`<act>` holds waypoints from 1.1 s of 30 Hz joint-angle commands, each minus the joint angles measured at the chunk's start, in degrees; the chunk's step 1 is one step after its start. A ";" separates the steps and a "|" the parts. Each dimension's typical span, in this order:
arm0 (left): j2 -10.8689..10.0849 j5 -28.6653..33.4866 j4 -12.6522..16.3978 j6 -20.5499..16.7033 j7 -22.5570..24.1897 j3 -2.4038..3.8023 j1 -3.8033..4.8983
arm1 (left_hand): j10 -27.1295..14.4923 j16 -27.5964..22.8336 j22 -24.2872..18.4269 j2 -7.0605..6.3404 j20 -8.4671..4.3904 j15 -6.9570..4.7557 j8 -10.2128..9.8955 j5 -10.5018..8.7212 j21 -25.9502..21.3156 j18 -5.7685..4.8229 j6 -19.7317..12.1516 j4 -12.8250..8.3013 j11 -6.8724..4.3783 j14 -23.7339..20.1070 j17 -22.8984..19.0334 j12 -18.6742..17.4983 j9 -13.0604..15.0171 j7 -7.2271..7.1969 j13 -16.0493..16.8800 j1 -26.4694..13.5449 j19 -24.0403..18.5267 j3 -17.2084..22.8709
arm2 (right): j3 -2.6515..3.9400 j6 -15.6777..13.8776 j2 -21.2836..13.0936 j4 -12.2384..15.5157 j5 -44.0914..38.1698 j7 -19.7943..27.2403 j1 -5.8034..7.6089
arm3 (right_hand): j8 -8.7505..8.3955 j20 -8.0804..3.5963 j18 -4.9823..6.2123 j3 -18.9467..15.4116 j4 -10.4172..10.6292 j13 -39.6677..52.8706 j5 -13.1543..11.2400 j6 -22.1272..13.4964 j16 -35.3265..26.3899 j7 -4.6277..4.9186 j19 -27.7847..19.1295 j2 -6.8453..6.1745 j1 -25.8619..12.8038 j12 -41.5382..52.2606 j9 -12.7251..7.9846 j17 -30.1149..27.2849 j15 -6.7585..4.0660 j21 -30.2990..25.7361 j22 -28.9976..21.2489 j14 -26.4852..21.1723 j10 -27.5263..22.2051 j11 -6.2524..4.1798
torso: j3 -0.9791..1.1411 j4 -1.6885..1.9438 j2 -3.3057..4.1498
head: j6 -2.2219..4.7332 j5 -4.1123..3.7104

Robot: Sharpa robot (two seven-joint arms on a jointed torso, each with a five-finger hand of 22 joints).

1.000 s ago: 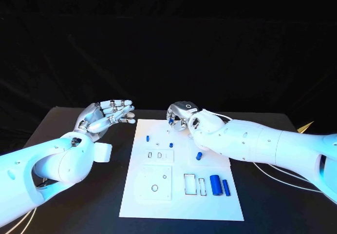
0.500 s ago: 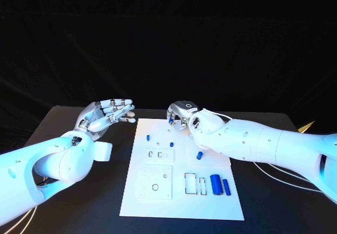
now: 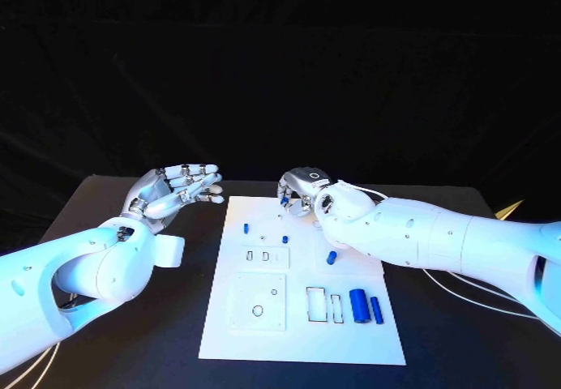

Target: Assemble the parts on the task board

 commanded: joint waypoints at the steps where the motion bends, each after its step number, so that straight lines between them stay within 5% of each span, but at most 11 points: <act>1: 0.05 -0.24 0.02 1.06 0.29 0.06 0.10 | -0.47 0.21 0.05 -0.13 0.08 -0.02 0.19 -0.28 0.40 0.97 -0.26 0.03 0.08 -0.54 0.05 -0.07 0.09 0.09 0.02 -0.19 -0.38 0.27 | -0.19 1.22 -0.03 -0.05 -0.16 0.13 -0.36 | -0.39 0.37 -0.25 0.08 0.20 2.91 0.31 -0.66 -0.31 -0.01 2.46 -0.16 -0.24 -0.09 0.09 -0.45 0.34 -0.40 8.91 2.19 0.17 -0.40 | -0.04 0.02 0.05 | 0.02 0.02; 33: -0.05 -0.24 -0.42 1.13 0.29 0.06 0.10 | -0.47 0.26 0.11 -0.10 0.09 -0.02 0.21 -0.28 0.50 0.97 -0.26 0.01 0.08 -0.58 0.12 -0.07 0.10 0.07 0.02 -0.21 -0.47 0.32 | -0.20 1.39 -0.42 0.34 0.05 0.16 -0.45 | -0.93 0.76 0.18 0.53 0.49 2.65 0.34 -1.40 -1.09 0.26 1.34 -0.83 -0.76 -0.03 0.53 -2.13 0.74 -1.53 7.10 1.73 -1.50 0.02 | -0.09 0.09 0.12 | 0.10 -0.21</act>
